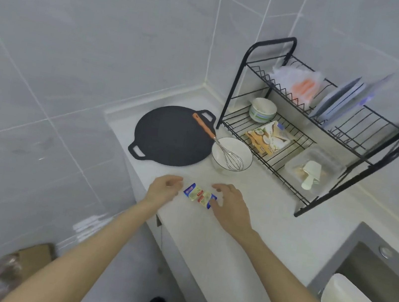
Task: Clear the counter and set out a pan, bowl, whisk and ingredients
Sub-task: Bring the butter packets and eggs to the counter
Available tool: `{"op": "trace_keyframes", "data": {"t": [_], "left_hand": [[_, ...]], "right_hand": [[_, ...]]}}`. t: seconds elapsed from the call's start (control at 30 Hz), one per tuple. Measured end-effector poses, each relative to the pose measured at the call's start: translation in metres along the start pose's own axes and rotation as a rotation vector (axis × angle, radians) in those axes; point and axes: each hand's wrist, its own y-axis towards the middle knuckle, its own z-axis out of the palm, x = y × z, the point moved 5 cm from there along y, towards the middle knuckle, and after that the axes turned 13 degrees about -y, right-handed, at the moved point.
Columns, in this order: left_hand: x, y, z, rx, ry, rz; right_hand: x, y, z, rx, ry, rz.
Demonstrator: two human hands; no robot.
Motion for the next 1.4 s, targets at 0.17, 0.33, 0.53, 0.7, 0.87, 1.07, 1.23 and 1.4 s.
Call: {"op": "trace_keyframes", "data": {"t": [0.17, 0.33, 0.53, 0.7, 0.87, 1.07, 1.23, 1.4], "left_hand": [[-0.008, -0.08, -0.016, -0.05, -0.093, 0.067], [-0.002, -0.193, -0.037, -0.187, -0.142, 0.149], [0.011, -0.327, -0.069, -0.375, -0.199, 0.221], [0.032, -0.443, -0.103, -0.562, -0.211, 0.27], [0.077, -0.563, -0.132, -0.744, -0.251, 0.298], [0.145, -0.699, -0.158, -0.879, -0.277, 0.284], [0.213, -0.809, -0.182, -0.928, -0.313, 0.242], [0.276, -0.901, -0.204, -0.998, -0.338, 0.181]], "right_hand": [[0.017, -0.052, -0.021, -0.055, 0.07, -0.155], [0.045, -0.124, -0.041, -0.035, 0.099, -0.361], [0.09, -0.214, -0.054, 0.012, 0.086, -0.571], [0.146, -0.298, -0.058, 0.052, 0.091, -0.785], [0.2, -0.393, -0.041, 0.125, 0.09, -0.994], [0.25, -0.517, -0.006, 0.182, 0.068, -1.124], [0.286, -0.639, 0.03, 0.243, 0.061, -1.206], [0.319, -0.745, 0.068, 0.306, 0.02, -1.286]]}}
